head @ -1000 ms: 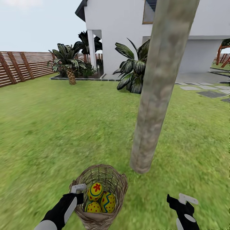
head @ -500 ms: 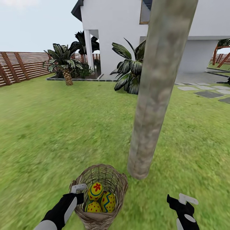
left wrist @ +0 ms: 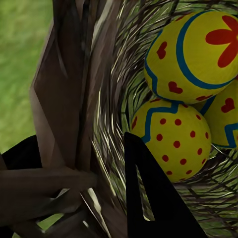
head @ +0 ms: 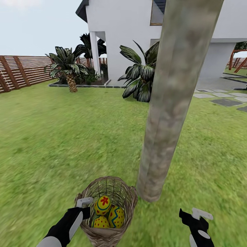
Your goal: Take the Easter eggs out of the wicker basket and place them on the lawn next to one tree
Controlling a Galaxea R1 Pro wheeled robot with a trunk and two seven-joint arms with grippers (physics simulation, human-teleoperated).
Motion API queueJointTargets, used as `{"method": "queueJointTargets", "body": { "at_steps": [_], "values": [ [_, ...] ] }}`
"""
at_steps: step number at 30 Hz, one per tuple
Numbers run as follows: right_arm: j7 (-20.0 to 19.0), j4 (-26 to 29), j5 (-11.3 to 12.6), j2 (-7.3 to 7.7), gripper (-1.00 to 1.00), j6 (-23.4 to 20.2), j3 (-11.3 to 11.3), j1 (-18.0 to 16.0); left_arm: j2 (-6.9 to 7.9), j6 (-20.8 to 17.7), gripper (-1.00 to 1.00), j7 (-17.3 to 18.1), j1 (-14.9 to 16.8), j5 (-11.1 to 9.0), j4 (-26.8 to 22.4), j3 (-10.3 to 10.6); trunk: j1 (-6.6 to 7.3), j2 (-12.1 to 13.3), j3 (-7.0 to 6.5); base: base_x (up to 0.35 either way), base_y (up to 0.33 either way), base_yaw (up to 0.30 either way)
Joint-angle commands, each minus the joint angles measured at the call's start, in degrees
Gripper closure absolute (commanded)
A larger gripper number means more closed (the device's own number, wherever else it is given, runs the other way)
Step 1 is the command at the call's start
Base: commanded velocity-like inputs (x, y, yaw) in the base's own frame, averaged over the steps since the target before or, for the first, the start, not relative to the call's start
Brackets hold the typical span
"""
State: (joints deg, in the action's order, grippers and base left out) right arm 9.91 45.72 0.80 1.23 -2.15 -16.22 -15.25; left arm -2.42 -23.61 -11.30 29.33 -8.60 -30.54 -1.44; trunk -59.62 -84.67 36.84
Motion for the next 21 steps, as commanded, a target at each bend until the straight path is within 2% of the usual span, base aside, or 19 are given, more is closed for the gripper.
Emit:
{"method": "queueJointTargets", "body": {
  "at_steps": [1,12,21],
  "values": [
    [0.2,0.1,0.1,0.0,-1.0,-0.2,0.1,0.0,-0.04,-0.2,1.0,-0.3,0.0,-0.6,-0.1,-0.1,0.0,0.0,0.05,0.0,0.0,0.0],
    [0.1,0.1,0.1,0.01,-1.0,-0.3,0.1,0.0,-0.08,-0.2,1.0,-0.3,0.0,-0.6,-0.2,-0.1,-2.41,-4.4,2.02,0.0,0.0,0.0],
    [0.0,-1.8,0.0,-0.69,-1.0,-0.5,0.4,0.0,-0.94,-0.2,1.0,-0.3,0.0,-0.6,-0.3,-0.1,-4.39,-8.1,3.64,0.0,0.0,0.0]
  ]
}}
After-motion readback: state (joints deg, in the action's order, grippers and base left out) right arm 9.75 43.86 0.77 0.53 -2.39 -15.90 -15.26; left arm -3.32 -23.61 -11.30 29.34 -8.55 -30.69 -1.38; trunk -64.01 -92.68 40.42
